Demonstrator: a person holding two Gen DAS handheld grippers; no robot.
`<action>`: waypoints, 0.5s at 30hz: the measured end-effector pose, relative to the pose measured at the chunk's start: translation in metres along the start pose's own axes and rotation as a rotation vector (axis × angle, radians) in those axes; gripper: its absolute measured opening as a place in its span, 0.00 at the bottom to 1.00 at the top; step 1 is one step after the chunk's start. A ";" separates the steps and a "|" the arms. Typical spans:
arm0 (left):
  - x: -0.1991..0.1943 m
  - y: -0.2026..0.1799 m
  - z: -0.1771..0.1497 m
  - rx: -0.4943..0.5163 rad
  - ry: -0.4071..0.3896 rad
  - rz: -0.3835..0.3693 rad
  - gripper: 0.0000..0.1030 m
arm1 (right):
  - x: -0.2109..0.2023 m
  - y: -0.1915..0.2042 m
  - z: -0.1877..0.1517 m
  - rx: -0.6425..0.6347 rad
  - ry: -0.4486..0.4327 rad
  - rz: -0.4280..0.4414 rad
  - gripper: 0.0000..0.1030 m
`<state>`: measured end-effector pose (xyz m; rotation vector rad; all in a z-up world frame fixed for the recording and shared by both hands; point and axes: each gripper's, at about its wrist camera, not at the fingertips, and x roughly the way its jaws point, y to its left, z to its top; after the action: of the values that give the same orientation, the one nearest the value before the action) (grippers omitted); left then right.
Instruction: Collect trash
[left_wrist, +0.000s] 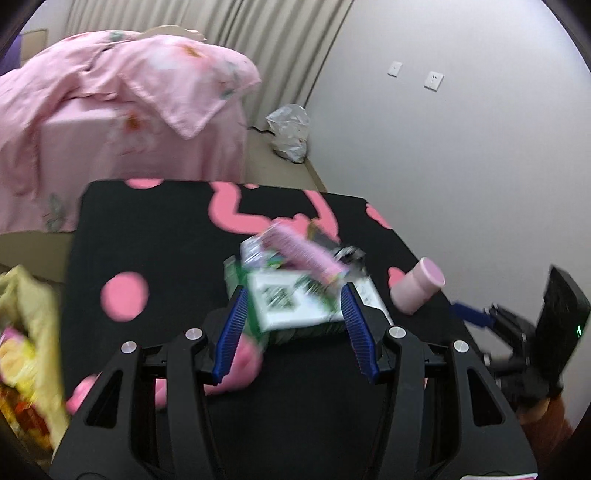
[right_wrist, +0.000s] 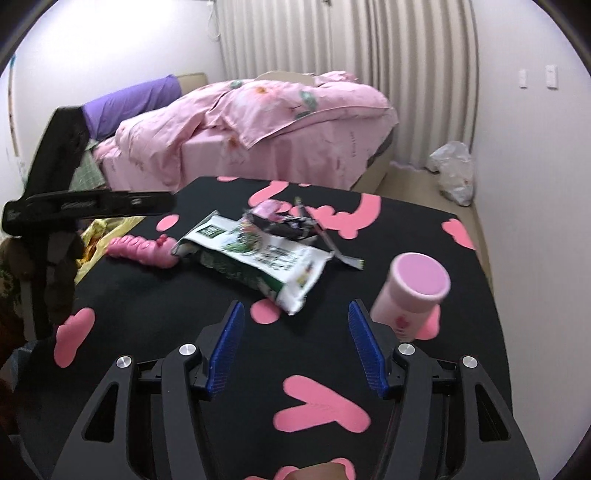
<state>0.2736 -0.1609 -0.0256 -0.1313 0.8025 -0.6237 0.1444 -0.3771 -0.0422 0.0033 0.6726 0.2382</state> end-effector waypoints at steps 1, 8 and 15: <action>0.011 -0.006 0.007 0.001 0.005 0.006 0.48 | -0.002 -0.004 -0.001 0.015 -0.008 -0.003 0.54; 0.094 -0.013 0.035 -0.073 0.133 0.074 0.48 | -0.008 -0.025 -0.004 0.093 -0.024 -0.048 0.54; 0.088 -0.002 0.024 -0.074 0.160 0.052 0.07 | 0.003 -0.009 0.022 -0.008 -0.024 -0.114 0.54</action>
<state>0.3358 -0.2151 -0.0641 -0.1293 0.9812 -0.5606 0.1619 -0.3837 -0.0272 -0.0394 0.6457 0.1314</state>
